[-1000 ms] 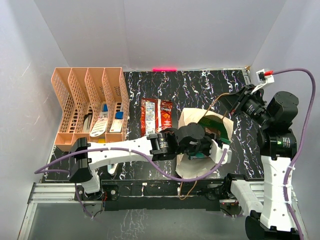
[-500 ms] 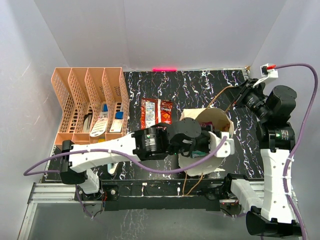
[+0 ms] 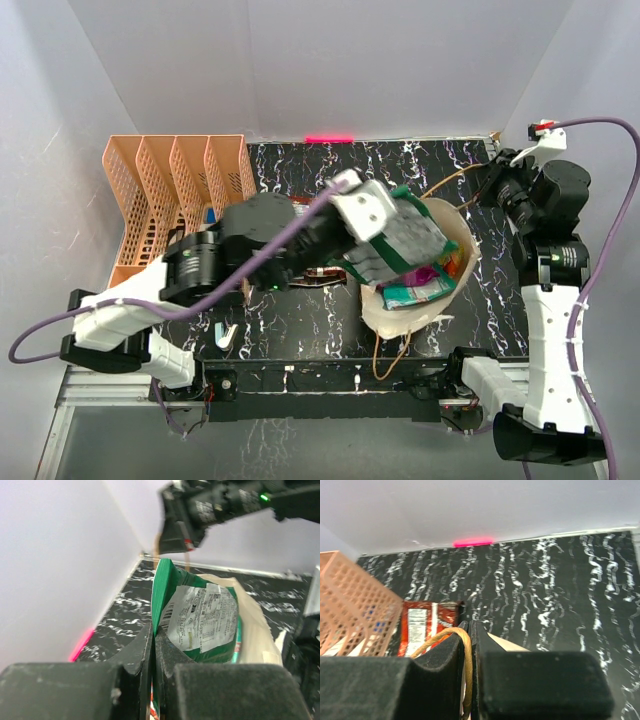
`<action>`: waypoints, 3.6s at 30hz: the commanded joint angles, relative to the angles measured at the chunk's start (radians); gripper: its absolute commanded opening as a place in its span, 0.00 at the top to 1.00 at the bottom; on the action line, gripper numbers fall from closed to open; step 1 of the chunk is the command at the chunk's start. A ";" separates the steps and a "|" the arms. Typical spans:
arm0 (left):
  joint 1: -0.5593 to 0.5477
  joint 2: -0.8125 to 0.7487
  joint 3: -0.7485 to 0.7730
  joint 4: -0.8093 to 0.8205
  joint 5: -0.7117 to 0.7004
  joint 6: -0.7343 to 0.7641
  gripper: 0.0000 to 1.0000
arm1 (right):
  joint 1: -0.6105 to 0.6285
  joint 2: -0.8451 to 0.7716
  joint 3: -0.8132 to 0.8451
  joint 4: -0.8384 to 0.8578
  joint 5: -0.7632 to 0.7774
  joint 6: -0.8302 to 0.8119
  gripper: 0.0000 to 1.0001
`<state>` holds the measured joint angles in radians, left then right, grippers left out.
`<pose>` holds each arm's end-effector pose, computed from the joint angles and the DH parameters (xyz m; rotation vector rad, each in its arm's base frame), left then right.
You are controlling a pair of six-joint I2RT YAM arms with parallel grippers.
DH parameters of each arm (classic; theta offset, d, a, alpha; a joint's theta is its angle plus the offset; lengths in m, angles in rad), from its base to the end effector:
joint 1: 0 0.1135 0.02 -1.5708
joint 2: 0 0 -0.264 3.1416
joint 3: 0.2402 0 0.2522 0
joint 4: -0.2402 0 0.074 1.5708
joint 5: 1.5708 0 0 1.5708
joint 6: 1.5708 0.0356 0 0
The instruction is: Take the snacks out of the paper bag
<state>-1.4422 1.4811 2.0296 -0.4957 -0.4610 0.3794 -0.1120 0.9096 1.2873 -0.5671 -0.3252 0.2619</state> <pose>0.0516 -0.2755 0.5609 0.9569 1.2121 -0.4976 0.1695 -0.0076 0.4477 0.0922 1.7643 0.3947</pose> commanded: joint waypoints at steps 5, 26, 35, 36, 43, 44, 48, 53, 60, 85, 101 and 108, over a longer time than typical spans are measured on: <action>-0.001 -0.103 0.128 -0.027 -0.407 0.067 1.00 | -0.003 0.089 0.152 -0.020 0.331 -0.132 0.92; 0.560 -0.019 -0.457 0.369 0.023 0.233 1.00 | -0.035 0.210 0.278 -0.029 0.393 -0.300 0.92; 0.657 0.072 -0.576 0.621 0.174 0.509 1.00 | -0.036 0.175 0.220 -0.016 0.364 -0.292 0.92; 0.665 0.081 -0.578 0.631 0.182 0.520 1.00 | -0.037 0.177 0.217 -0.016 0.357 -0.289 0.92; 0.726 0.136 -0.557 0.655 0.233 0.538 1.00 | -0.036 0.180 0.202 -0.016 0.331 -0.279 0.92; 0.734 0.139 -0.560 0.663 0.248 0.542 1.00 | -0.036 0.180 0.202 -0.016 0.333 -0.281 0.92; 0.754 0.162 -0.560 0.691 0.288 0.588 1.00 | -0.035 0.179 0.205 -0.020 0.338 -0.284 0.92; 0.772 0.237 -0.538 0.717 0.280 0.674 1.00 | -0.037 0.175 0.207 -0.026 0.331 -0.282 0.92; 0.800 0.310 -0.541 0.792 0.301 0.794 1.00 | -0.036 0.170 0.214 -0.037 0.325 -0.282 0.92; 0.711 -0.046 -1.104 0.668 0.782 0.596 1.00 | -0.036 0.124 0.156 -0.040 0.294 -0.270 0.92; 0.661 0.030 -1.184 0.611 0.877 0.486 1.00 | -0.036 0.090 0.160 -0.061 0.234 -0.262 0.92; 0.666 0.067 -1.205 0.581 0.841 0.496 1.00 | -0.035 0.050 0.108 -0.063 0.174 -0.256 0.92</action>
<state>-0.7753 1.5249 0.8207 0.1108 0.3466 0.8860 -0.1406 0.9947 1.4174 -0.6624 -0.1131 0.0006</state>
